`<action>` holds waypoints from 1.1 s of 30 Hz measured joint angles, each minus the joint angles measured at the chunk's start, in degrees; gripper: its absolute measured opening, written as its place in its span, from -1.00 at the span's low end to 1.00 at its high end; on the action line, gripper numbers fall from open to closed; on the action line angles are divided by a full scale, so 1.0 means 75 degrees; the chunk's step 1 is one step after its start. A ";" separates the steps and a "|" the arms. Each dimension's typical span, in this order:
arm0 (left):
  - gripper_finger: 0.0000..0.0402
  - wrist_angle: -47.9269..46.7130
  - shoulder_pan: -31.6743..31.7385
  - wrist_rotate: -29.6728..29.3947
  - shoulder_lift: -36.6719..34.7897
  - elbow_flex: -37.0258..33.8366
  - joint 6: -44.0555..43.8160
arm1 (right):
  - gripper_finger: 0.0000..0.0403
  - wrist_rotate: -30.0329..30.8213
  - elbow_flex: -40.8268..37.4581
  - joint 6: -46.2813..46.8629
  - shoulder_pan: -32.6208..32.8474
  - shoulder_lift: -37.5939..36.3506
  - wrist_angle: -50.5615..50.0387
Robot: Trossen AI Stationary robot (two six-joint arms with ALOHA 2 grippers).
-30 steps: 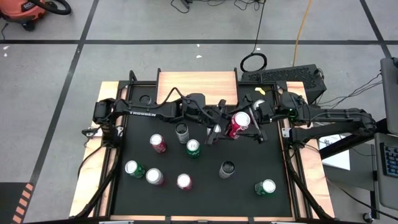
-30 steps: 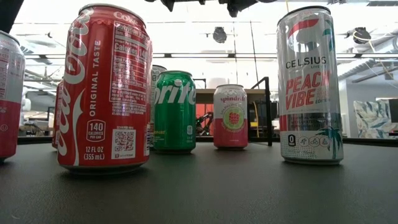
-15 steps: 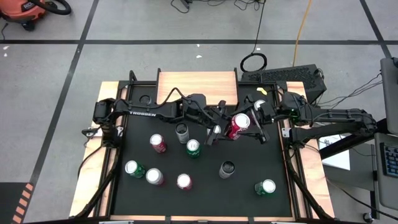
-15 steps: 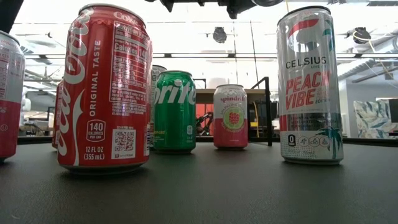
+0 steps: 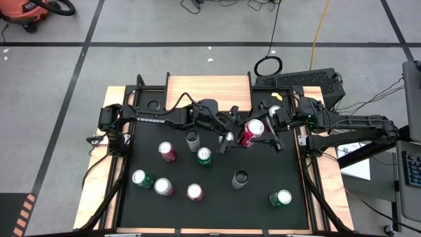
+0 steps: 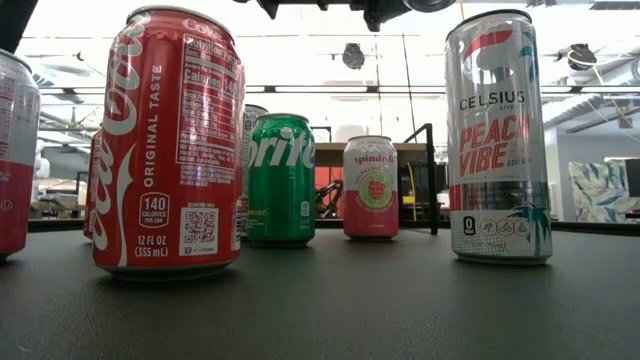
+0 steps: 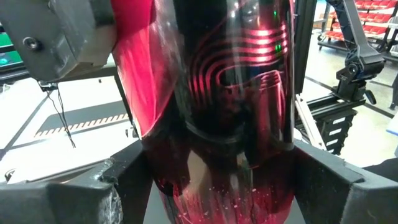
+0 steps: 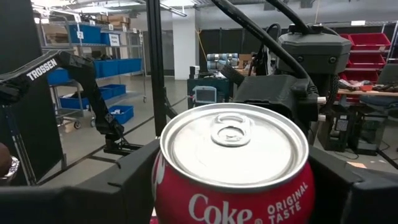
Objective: Place canned beverage on shelf
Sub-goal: Put the top right red soda can on the shelf
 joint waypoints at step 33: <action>0.90 -0.4081 -0.0537 -0.3355 -0.1125 0.0015 -0.1407 | 0.38 0.0605 -0.0006 -0.0880 -0.0393 -0.0086 -0.1027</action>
